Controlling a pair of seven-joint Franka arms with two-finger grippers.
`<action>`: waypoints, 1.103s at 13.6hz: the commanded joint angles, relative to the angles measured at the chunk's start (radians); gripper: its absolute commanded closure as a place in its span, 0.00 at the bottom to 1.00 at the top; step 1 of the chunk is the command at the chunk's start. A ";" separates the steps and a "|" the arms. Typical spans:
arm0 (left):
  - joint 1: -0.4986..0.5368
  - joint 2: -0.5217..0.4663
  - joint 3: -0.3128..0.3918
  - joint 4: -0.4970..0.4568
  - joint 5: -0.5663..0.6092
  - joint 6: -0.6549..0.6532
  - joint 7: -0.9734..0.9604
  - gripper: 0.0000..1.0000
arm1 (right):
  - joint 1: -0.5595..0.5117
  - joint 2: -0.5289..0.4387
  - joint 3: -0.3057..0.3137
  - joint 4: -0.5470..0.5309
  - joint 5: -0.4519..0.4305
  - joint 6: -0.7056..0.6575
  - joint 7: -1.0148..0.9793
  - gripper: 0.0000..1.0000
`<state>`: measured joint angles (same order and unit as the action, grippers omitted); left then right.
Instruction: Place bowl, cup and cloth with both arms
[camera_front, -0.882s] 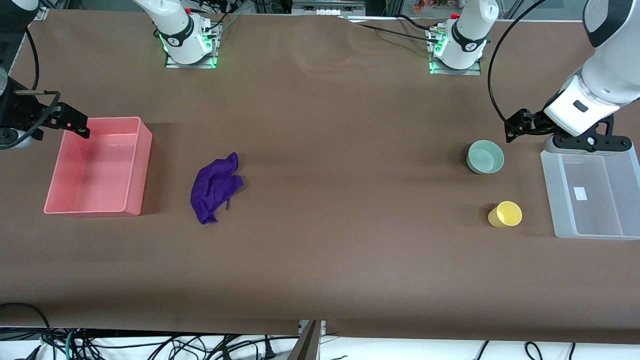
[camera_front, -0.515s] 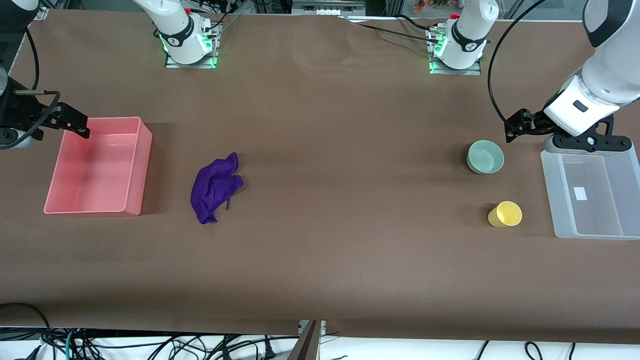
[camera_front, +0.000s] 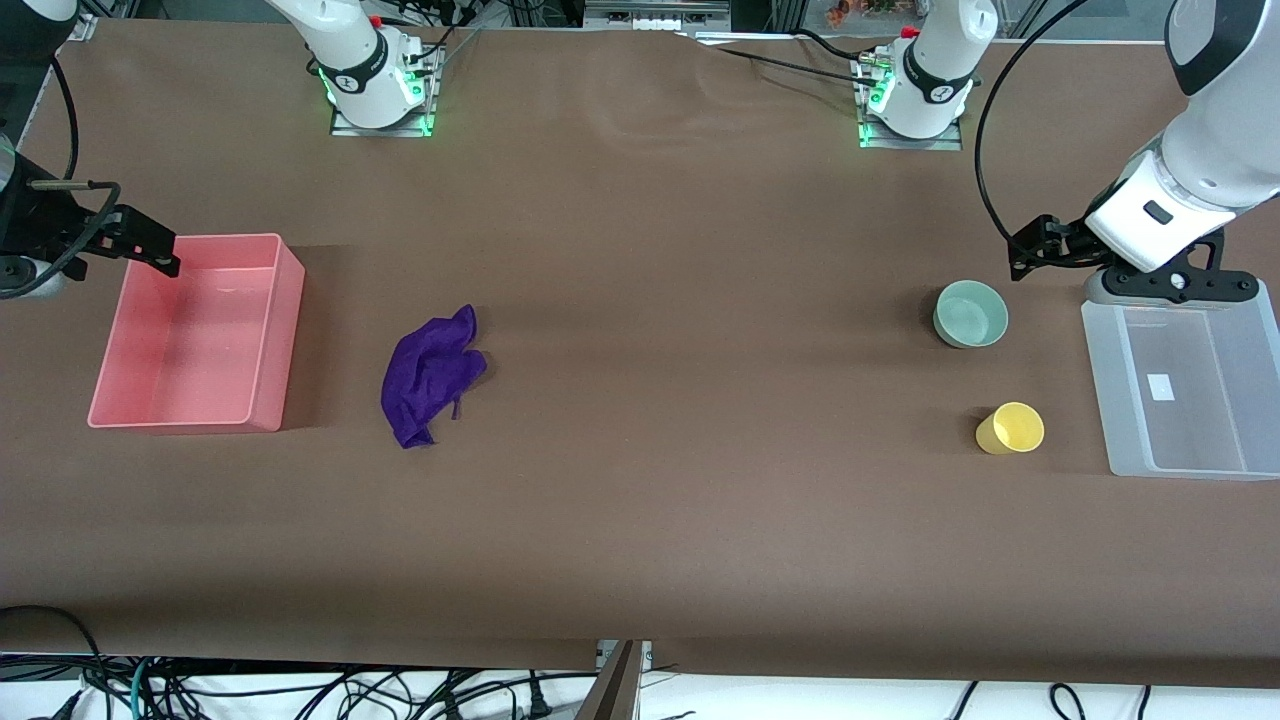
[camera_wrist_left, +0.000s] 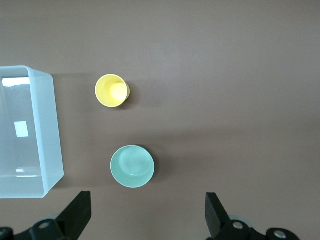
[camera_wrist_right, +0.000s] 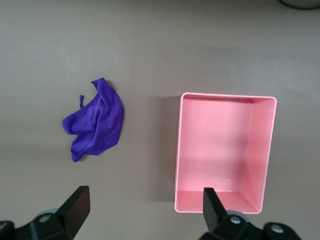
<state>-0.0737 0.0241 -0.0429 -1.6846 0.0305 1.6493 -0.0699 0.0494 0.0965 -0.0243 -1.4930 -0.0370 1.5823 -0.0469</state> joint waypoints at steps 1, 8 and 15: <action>0.000 -0.003 0.000 0.003 0.008 -0.019 0.016 0.00 | -0.009 -0.003 0.003 0.004 0.017 -0.005 -0.011 0.00; 0.012 0.051 0.005 -0.018 0.025 -0.249 0.044 0.00 | 0.003 0.009 0.010 0.000 0.016 0.005 -0.002 0.00; 0.100 0.069 0.003 -0.338 0.118 0.120 0.292 0.00 | 0.017 0.098 0.079 -0.158 0.022 0.136 -0.005 0.00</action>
<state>-0.0006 0.1256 -0.0375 -1.9097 0.1246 1.6582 0.1166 0.0621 0.1795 0.0050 -1.5651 -0.0285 1.6252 -0.0483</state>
